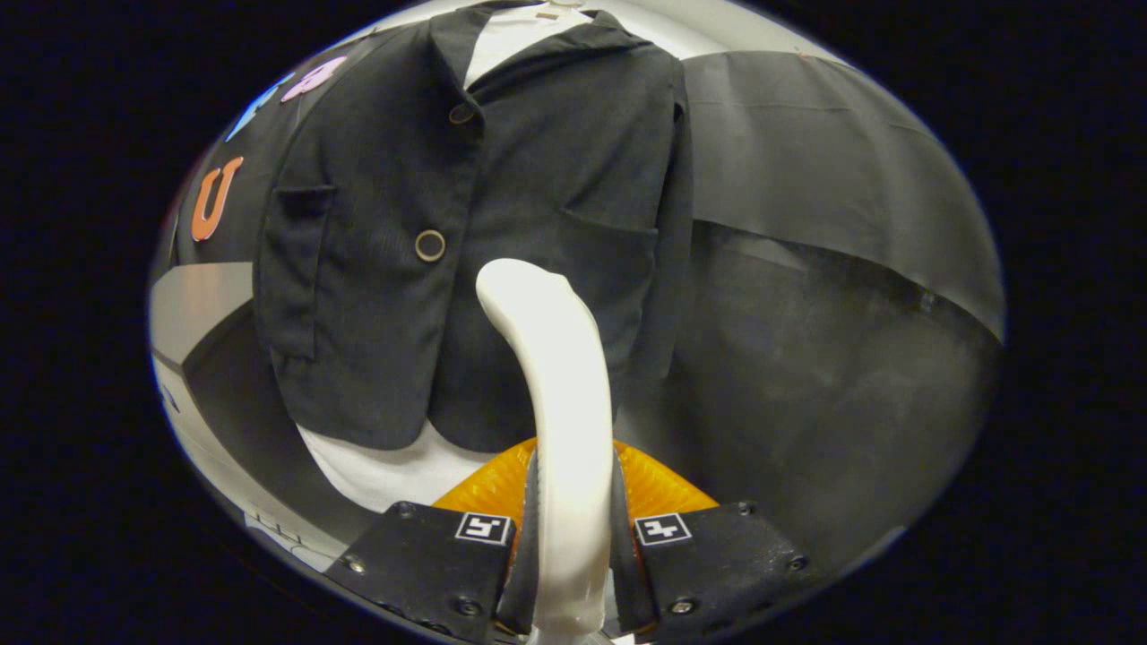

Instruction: Iron the clothes twice with a garment steamer, once on the left side and once on the right side.

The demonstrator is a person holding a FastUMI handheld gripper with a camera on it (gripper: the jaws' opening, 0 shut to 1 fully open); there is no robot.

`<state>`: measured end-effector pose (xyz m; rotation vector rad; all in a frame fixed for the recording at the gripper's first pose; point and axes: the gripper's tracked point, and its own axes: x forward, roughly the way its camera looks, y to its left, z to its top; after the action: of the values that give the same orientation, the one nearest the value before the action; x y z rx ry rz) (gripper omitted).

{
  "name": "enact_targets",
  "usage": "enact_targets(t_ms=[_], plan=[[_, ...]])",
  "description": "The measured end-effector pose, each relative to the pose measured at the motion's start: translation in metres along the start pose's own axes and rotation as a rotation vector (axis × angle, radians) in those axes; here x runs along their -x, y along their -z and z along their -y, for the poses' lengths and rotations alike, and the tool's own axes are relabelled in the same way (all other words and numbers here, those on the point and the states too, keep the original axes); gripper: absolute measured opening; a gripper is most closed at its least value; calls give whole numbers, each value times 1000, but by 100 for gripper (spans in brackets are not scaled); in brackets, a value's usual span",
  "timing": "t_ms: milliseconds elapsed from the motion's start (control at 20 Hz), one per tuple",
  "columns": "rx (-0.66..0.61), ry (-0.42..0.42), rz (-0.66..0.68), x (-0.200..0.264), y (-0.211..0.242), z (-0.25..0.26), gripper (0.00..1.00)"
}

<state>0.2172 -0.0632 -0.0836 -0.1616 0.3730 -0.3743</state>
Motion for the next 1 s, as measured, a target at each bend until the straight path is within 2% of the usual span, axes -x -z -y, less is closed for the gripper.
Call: enact_targets(t_ms=[350, 800, 1000], plan=[[61, -1, -27, -1, 4, -1, 37], [76, -98, -111, 5, 7, -7, 37], [13, -137, -127, 18, -5, -14, 37]])
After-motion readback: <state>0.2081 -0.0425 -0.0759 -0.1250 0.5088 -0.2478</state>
